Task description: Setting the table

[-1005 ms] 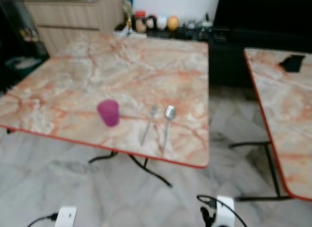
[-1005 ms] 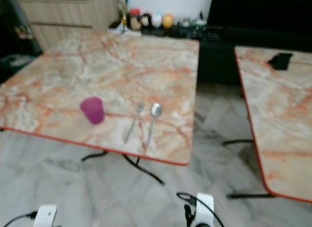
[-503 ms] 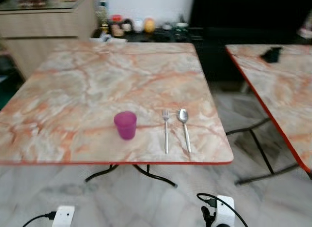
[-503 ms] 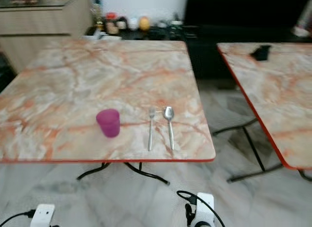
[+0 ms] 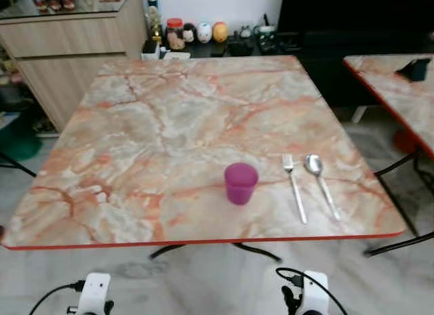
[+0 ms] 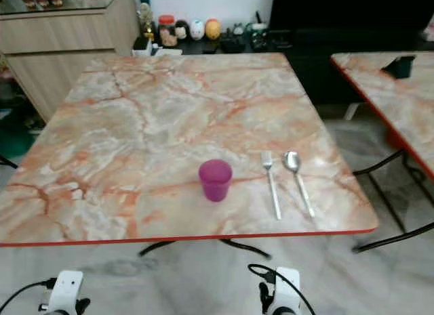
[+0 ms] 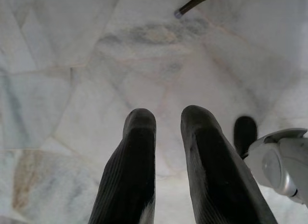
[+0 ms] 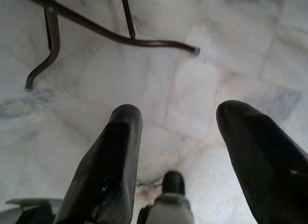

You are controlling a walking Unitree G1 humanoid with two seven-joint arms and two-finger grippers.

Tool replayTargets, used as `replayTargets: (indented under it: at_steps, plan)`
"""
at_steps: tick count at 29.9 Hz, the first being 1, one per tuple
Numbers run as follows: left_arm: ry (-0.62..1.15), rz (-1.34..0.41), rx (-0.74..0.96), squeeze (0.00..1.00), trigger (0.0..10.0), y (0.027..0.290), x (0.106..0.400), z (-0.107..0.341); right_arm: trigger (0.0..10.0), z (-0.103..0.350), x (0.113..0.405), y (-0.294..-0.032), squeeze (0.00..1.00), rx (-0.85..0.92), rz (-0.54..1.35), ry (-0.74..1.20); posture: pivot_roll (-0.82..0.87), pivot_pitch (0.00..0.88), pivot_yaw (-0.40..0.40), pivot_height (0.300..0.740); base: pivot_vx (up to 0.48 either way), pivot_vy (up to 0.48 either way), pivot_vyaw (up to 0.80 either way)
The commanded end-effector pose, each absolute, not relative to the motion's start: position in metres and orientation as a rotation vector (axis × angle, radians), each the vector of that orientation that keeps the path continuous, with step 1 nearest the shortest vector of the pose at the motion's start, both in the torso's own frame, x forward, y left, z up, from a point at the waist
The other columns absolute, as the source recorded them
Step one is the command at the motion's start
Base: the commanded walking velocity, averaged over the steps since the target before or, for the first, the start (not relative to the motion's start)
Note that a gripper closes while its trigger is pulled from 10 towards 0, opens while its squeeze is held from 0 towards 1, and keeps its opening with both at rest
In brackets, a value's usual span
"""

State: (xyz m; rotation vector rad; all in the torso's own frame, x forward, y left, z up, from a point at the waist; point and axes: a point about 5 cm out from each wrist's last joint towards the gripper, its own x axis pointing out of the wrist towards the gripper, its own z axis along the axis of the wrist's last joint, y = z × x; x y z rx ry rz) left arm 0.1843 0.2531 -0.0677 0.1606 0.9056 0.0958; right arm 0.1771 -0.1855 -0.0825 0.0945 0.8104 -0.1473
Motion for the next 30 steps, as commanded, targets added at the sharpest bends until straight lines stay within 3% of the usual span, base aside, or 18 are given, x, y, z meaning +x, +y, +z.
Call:
replayTargets:
  at_steps: [1, 8, 30]
  plan:
    - [0.909, 0.084, 0.165, 0.00, 10.0, 0.251, 0.184, -0.069, 10.0, -0.083, 0.174, -0.187, 0.00, 0.090, -0.147, 0.805, 0.04, 0.000, 0.014, 0.724, 0.000, 0.000, 0.80]
    - [0.899, 0.091, 0.151, 0.00, 10.0, 0.250, 0.184, -0.068, 10.0, -0.084, 0.173, -0.187, 0.00, 0.095, -0.146, 0.809, 0.04, 0.000, 0.012, 0.724, 0.000, 0.000, 0.78]
    - [0.890, 0.018, 0.176, 0.00, 10.0, 0.240, 0.188, -0.069, 10.0, -0.087, 0.168, -0.184, 0.00, 0.120, -0.151, 0.844, 0.04, 0.000, 0.012, 0.724, -0.022, 0.000, 0.00]
